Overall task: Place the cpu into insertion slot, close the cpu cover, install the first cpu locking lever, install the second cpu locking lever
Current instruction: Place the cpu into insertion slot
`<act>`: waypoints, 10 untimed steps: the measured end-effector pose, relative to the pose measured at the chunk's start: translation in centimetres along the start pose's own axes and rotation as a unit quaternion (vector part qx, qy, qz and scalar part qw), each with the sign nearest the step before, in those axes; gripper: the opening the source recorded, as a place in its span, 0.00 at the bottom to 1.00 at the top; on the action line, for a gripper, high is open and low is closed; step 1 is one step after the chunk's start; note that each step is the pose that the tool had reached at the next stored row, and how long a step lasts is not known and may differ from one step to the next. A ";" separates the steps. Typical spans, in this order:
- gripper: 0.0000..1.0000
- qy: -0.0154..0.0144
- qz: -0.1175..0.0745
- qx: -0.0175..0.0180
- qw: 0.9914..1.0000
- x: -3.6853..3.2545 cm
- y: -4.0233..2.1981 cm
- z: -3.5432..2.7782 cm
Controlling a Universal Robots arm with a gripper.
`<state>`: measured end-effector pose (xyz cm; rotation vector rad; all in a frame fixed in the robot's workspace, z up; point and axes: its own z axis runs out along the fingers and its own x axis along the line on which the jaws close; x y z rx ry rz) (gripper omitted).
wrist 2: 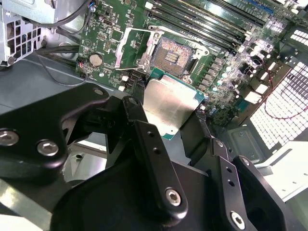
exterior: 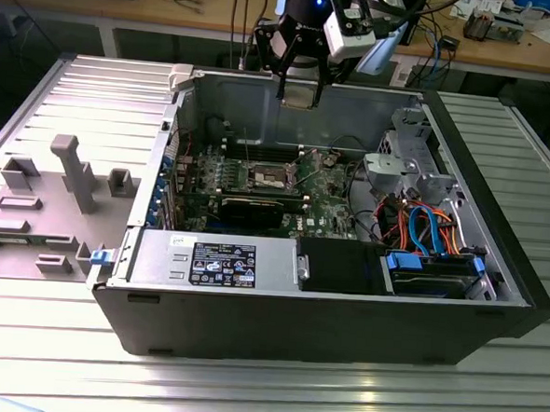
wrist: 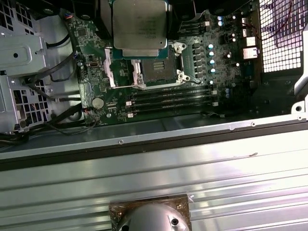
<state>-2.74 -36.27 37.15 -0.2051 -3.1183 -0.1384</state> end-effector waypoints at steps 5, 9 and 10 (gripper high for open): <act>0.54 0.000 0.000 0.000 1.000 -0.01 -0.21 -0.01; 0.54 -0.002 0.027 0.000 1.000 -0.02 -0.22 0.02; 0.54 -0.003 0.037 -0.001 0.999 -0.02 -0.22 0.04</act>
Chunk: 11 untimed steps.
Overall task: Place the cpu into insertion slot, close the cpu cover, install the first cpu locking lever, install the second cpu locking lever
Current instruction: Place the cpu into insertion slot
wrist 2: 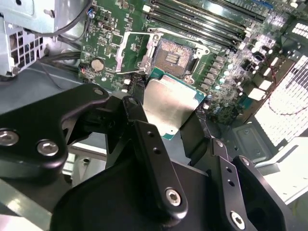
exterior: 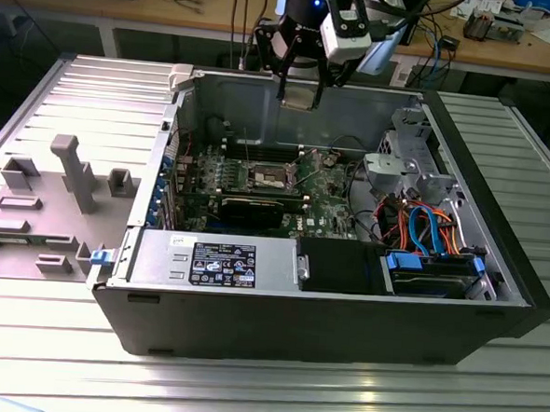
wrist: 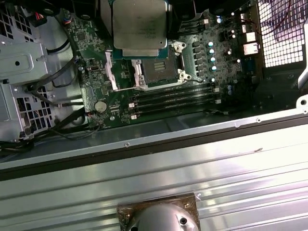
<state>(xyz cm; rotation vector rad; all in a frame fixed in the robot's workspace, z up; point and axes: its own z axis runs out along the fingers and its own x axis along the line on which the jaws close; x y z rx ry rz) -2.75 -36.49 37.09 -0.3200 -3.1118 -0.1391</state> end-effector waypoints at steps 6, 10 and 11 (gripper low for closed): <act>0.54 -0.003 0.032 0.000 0.999 -0.03 -0.13 0.15; 0.54 -0.006 0.066 -0.001 0.998 -0.02 -0.15 0.34; 0.54 -0.006 0.066 -0.001 0.998 -0.02 -0.16 0.35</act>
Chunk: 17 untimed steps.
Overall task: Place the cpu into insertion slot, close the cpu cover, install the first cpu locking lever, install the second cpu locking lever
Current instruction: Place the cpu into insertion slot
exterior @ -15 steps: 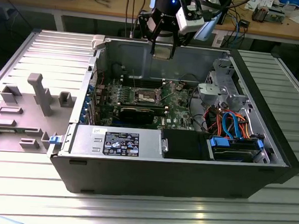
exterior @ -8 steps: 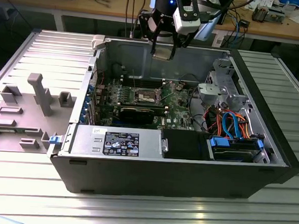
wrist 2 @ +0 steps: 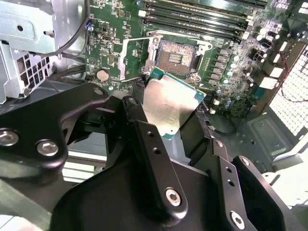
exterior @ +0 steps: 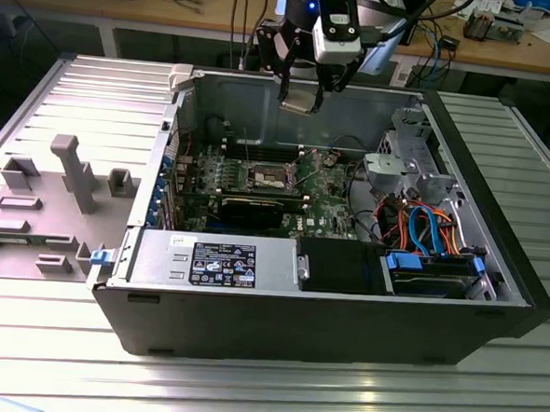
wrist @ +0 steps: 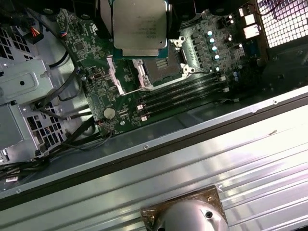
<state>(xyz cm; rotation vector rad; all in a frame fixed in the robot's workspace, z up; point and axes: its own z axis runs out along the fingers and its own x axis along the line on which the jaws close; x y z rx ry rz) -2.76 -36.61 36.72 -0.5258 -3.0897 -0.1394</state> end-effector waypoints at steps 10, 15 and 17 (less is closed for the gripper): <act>0.54 -0.001 0.017 0.000 1.000 0.78 -0.01 0.47; 0.54 -0.003 0.042 0.000 0.999 1.62 -0.18 1.14; 0.54 -0.003 0.042 0.000 0.999 1.62 -0.15 1.15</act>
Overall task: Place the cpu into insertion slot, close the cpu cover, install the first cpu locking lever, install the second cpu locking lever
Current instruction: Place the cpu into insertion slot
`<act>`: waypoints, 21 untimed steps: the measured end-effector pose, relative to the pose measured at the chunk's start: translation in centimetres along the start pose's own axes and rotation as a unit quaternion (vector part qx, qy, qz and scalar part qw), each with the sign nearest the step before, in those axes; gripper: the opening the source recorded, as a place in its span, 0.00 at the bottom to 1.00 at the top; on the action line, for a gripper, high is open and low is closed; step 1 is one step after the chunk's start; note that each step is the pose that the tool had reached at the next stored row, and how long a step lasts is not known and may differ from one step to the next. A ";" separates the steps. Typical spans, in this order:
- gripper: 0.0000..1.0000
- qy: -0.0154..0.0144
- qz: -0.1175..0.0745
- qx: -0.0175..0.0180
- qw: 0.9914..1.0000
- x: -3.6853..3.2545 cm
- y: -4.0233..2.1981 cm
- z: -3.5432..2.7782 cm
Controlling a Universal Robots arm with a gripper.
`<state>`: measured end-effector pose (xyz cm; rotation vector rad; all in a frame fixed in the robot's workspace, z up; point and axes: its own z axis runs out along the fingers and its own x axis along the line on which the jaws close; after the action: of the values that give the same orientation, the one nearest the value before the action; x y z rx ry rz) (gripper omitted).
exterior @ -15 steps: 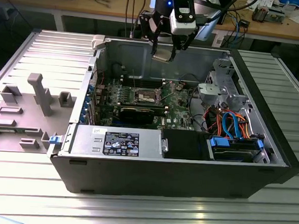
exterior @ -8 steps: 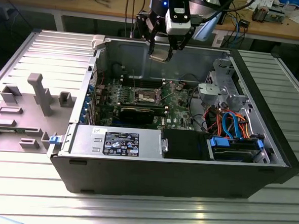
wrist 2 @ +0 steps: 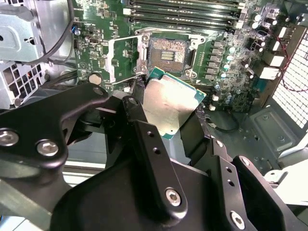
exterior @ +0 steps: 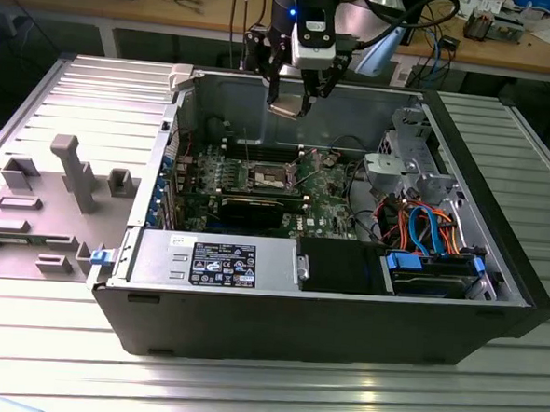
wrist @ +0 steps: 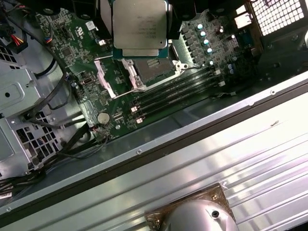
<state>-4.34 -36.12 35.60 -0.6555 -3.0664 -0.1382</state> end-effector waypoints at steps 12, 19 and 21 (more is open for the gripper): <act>0.54 -0.003 0.032 0.000 0.999 0.00 0.00 0.06; 0.54 -0.009 0.105 -0.002 0.994 0.00 -0.03 0.36; 0.54 -0.011 0.125 -0.002 0.992 -0.01 -0.03 0.45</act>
<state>-4.34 -36.11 35.15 -1.0391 -2.9706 -0.1360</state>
